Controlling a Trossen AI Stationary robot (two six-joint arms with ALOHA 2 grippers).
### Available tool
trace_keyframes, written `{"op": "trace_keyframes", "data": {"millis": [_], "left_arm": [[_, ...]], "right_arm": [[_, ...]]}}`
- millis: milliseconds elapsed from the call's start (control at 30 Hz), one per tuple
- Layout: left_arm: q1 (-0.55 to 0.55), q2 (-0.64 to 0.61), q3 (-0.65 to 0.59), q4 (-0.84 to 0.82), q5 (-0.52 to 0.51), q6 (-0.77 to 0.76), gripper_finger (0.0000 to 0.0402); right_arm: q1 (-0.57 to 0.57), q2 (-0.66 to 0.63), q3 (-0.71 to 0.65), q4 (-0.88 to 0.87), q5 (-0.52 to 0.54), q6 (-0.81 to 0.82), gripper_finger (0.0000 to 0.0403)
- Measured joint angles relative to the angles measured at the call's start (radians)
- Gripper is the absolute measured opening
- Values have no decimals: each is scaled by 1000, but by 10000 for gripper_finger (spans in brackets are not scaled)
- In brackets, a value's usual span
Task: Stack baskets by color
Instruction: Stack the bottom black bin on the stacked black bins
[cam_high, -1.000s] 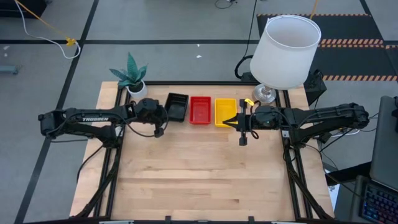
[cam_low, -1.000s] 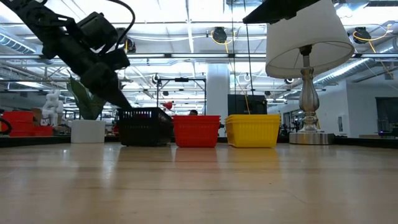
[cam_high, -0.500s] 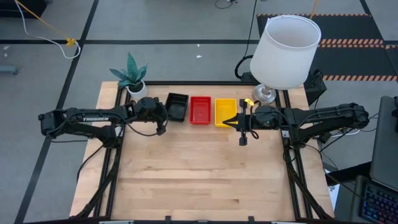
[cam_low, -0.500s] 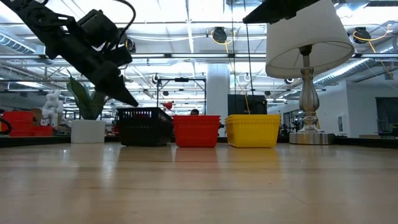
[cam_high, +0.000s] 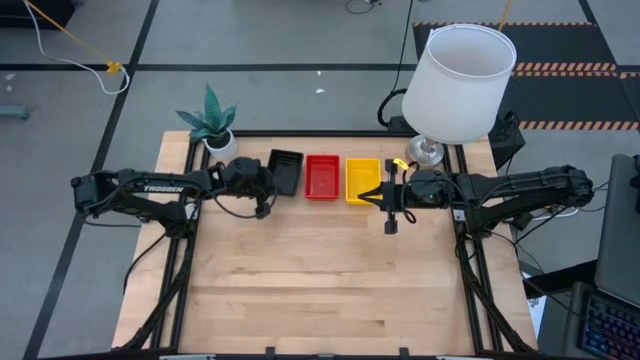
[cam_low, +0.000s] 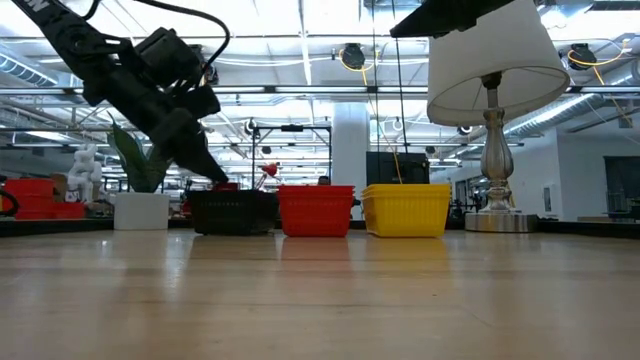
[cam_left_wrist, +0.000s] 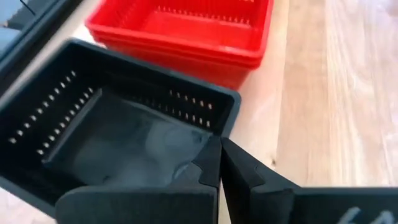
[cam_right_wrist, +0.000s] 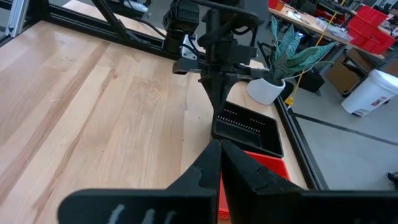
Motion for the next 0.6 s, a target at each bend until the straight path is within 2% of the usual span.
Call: {"op": "trace_keyframes", "data": {"millis": [233, 500, 600], "left_arm": [[1, 13, 0, 13, -88, -6, 8], [6, 35, 0, -30, -85, -19, 8], [6, 35, 0, -24, -42, -19, 8]], "right_arm": [[0, 0, 0, 0, 0, -1, 4], [0, 0, 0, 0, 0, 2, 4], [0, 0, 0, 0, 0, 0, 4]]}}
